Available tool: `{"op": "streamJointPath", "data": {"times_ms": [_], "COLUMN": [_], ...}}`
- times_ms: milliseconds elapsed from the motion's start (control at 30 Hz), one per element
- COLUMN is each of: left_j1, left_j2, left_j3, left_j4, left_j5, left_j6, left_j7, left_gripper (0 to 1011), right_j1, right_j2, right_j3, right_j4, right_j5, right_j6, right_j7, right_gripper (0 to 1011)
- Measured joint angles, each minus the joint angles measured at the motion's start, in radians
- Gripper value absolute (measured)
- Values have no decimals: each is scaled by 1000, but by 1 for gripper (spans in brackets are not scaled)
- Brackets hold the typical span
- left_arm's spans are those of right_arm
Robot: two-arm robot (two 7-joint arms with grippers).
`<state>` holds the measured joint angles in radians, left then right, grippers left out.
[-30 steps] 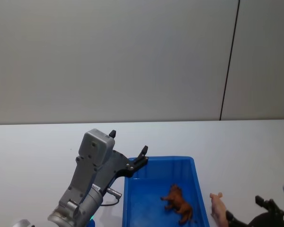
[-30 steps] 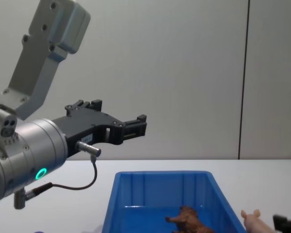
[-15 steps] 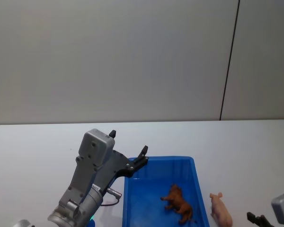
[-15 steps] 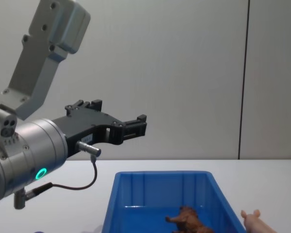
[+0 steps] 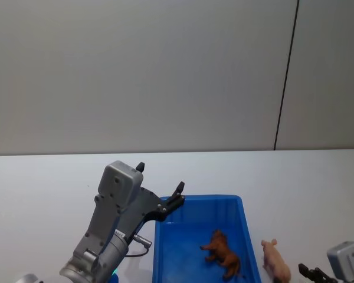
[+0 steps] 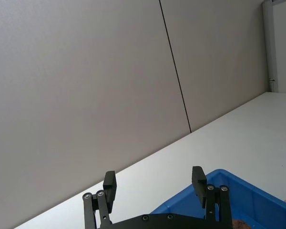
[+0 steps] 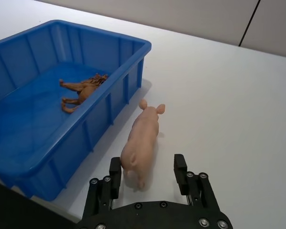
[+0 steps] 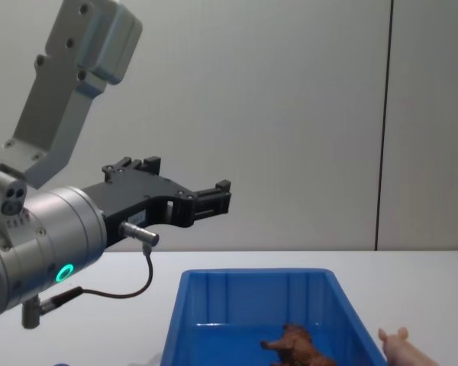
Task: Pick up the two dolls from the table and place them into the box.
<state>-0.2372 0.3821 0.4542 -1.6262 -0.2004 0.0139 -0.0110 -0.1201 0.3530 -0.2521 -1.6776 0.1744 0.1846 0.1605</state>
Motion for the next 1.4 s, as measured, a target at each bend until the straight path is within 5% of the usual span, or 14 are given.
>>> {"op": "streamJointPath", "data": {"times_ms": [767, 1400], "left_j1": [0, 0], "left_j2": [0, 0], "left_j3": [0, 0], "left_j4": [0, 0], "left_j5": [0, 0], "left_j6": [0, 0], "left_j7": [0, 0], "left_gripper": [1002, 1001], "right_j1": [50, 54], "right_j2": [-44, -51], "right_j3": [-5, 2], "right_j4": [51, 32], "right_j5": [-69, -67], "right_j6": [-54, -82], "right_j7": [-70, -68], "right_gripper": [10, 0]}}
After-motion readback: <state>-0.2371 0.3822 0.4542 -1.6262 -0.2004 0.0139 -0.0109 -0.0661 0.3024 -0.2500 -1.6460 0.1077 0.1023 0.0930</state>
